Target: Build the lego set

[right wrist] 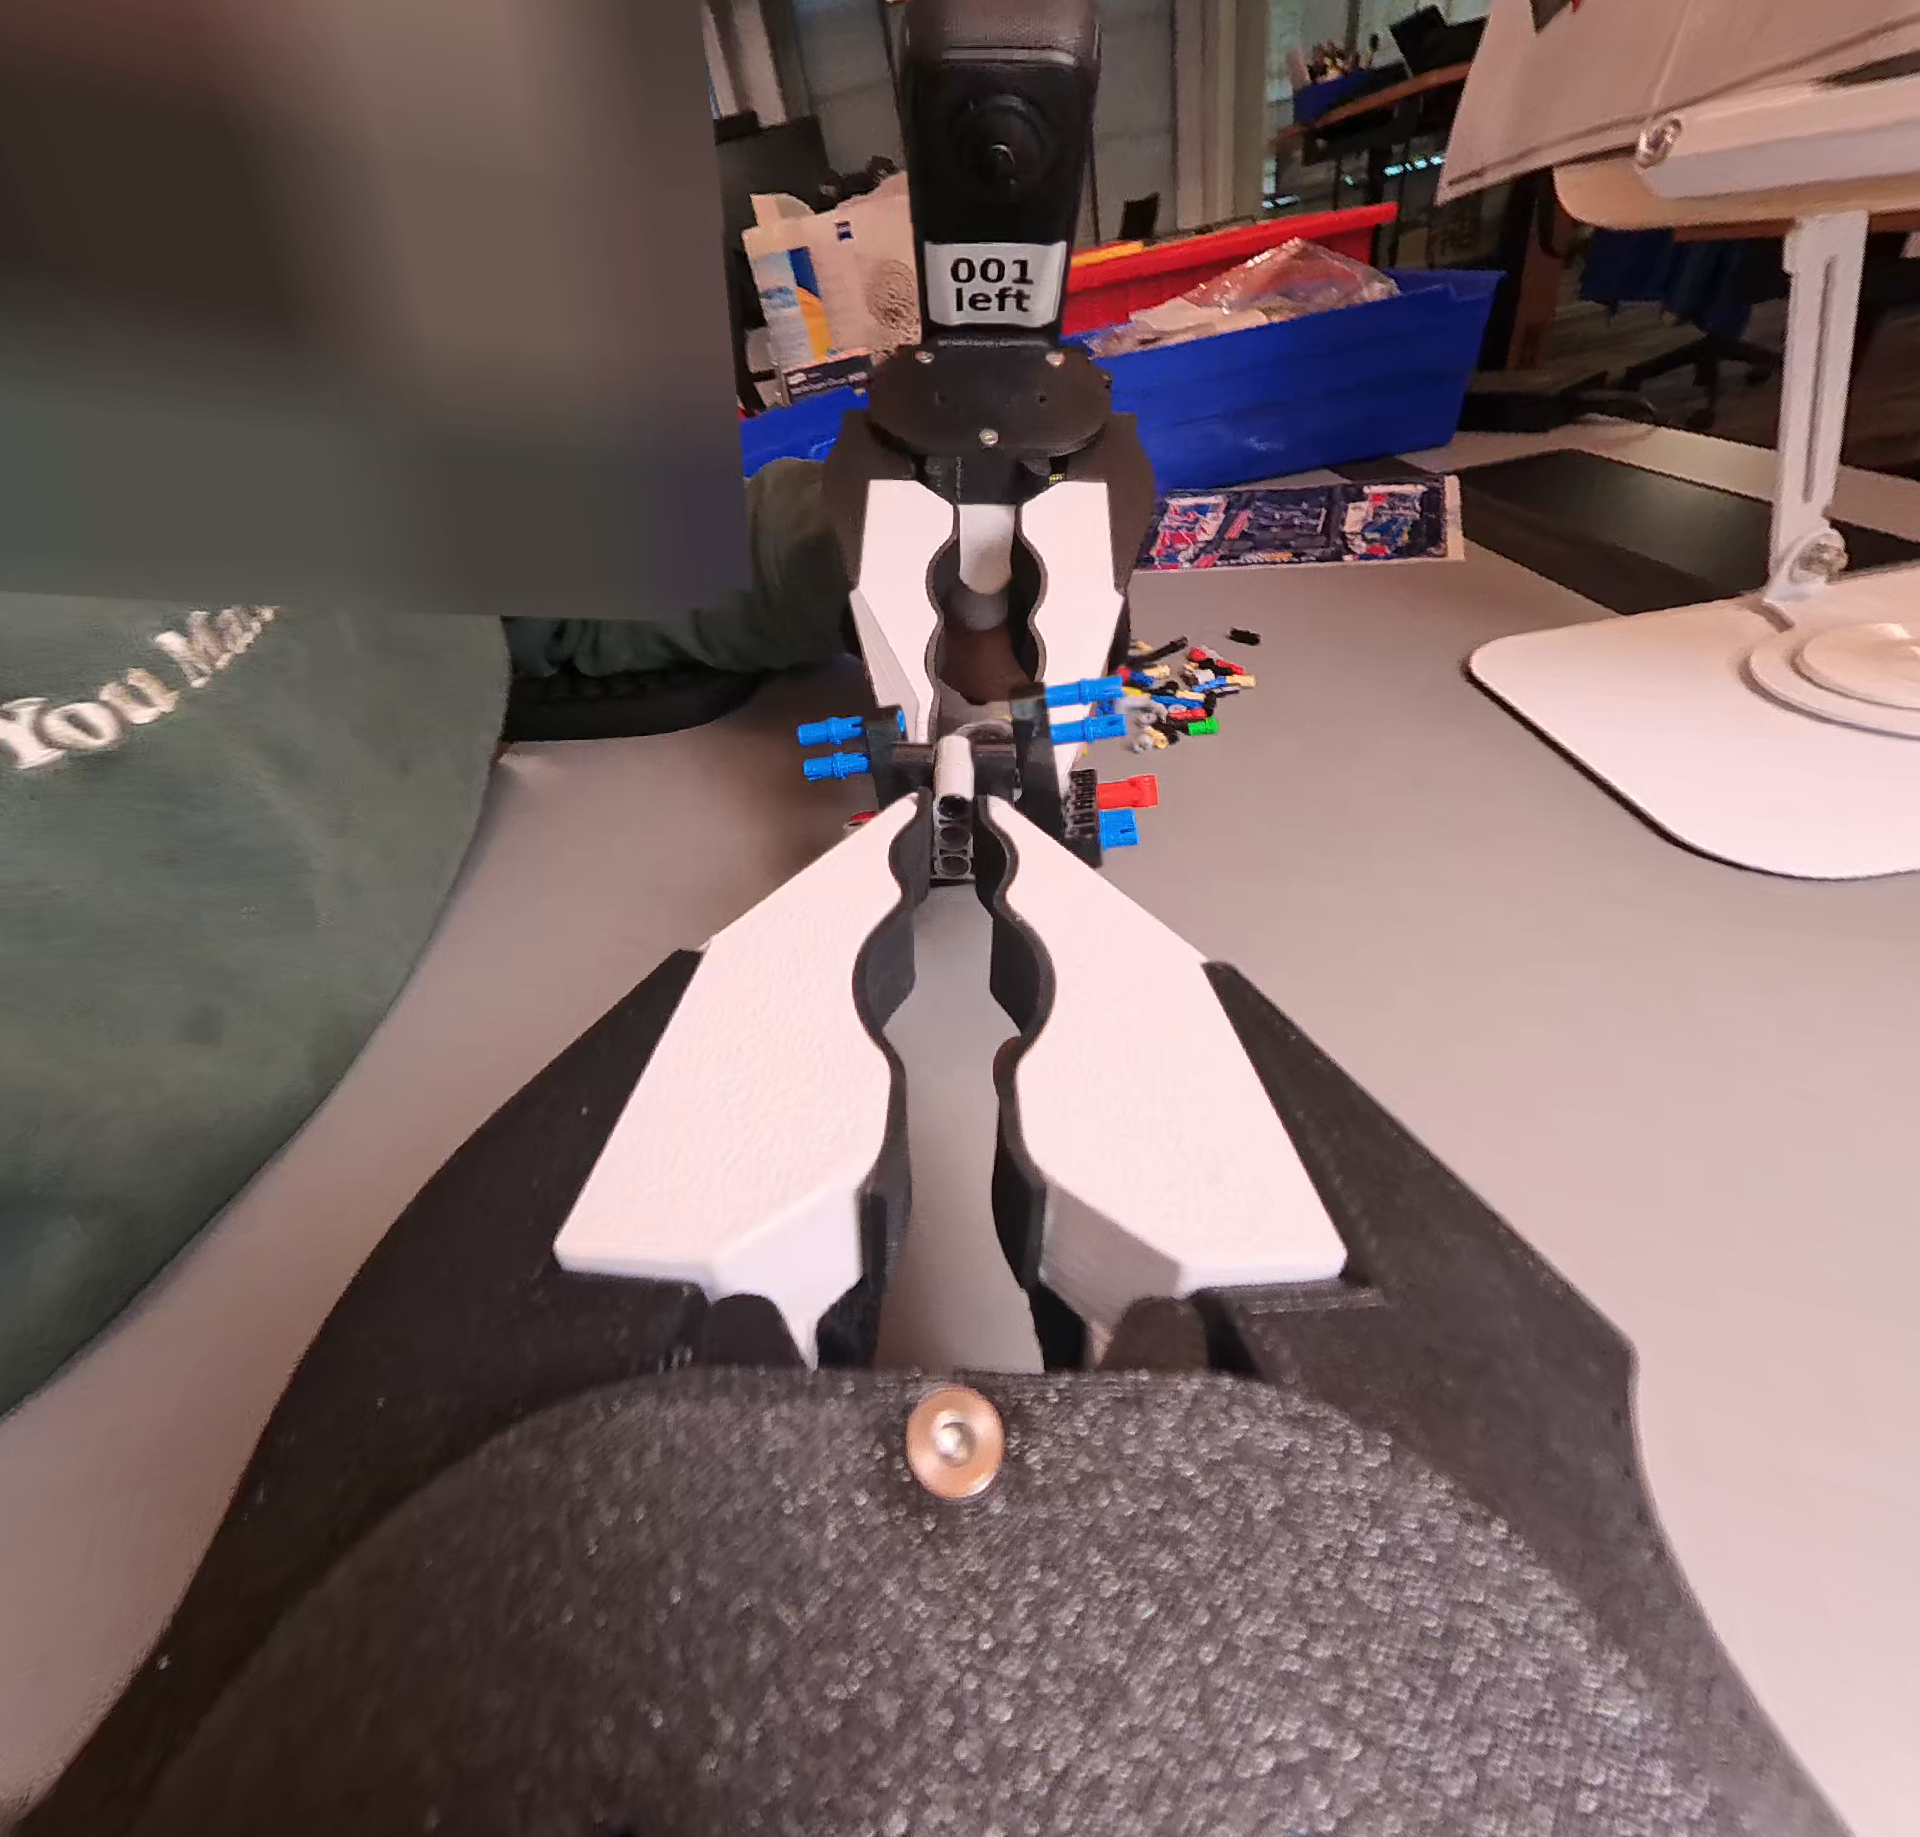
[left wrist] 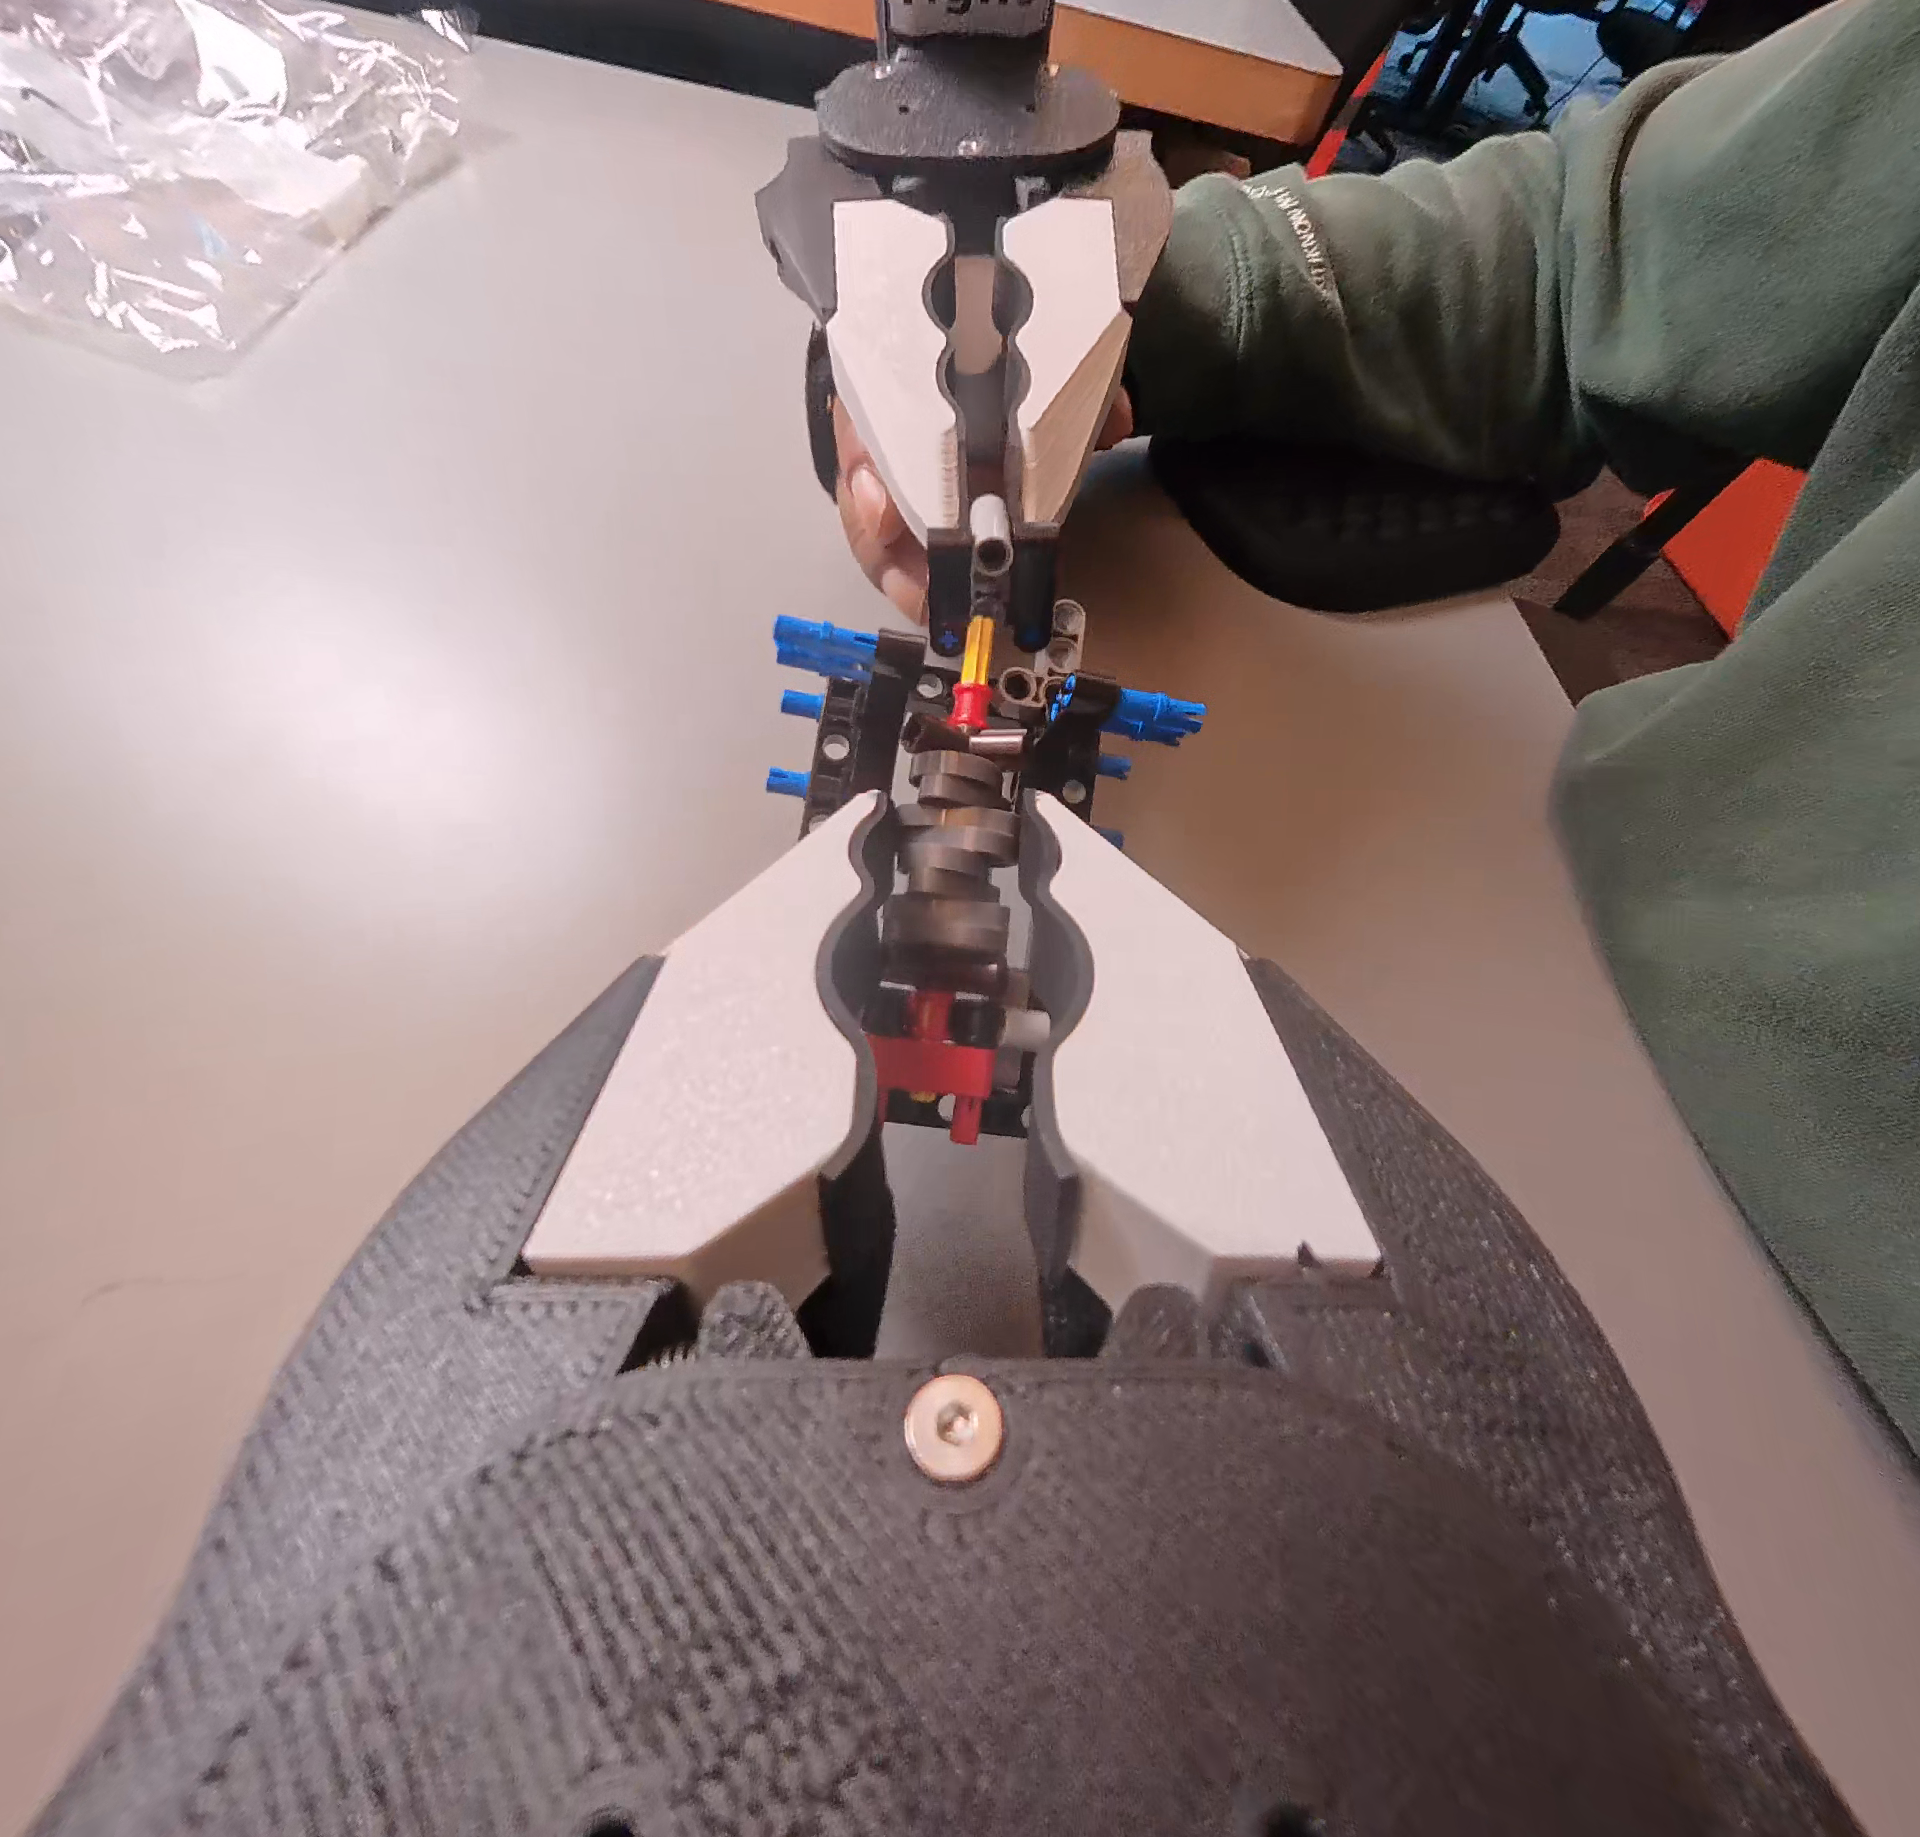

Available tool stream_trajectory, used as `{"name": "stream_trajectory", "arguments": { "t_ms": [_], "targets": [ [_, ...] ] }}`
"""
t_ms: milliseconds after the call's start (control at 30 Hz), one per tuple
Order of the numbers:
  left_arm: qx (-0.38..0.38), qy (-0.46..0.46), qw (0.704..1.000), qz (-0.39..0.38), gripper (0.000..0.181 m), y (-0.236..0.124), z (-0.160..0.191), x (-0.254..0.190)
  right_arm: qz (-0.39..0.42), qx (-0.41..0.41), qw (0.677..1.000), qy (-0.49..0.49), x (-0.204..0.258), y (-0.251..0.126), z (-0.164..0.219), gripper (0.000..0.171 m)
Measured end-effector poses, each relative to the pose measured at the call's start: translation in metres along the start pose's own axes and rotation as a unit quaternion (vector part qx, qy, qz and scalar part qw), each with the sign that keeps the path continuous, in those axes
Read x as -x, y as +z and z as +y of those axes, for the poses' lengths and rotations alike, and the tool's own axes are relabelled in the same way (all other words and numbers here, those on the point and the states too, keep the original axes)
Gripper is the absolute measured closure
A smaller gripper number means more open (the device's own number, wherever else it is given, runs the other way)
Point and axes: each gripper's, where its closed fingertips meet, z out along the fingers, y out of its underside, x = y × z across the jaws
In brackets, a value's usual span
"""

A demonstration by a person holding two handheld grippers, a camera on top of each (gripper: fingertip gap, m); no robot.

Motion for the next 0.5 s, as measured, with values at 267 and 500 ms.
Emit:
{"name": "stream_trajectory", "arguments": {
  "t_ms": [267,500],
  "targets": [
    [0.034,0.027,0.999,-0.026,0.16,0.003,0.002,-0.009,-0.014,0.007,0.999,-0.049,0.013,0.003,-0.004,0.166],
    [0.048,0.029,0.998,-0.035,0.16,0.003,0.004,-0.009,0.01,0.045,0.994,-0.095,0.012,0.005,0.002,0.166]
  ]
}}
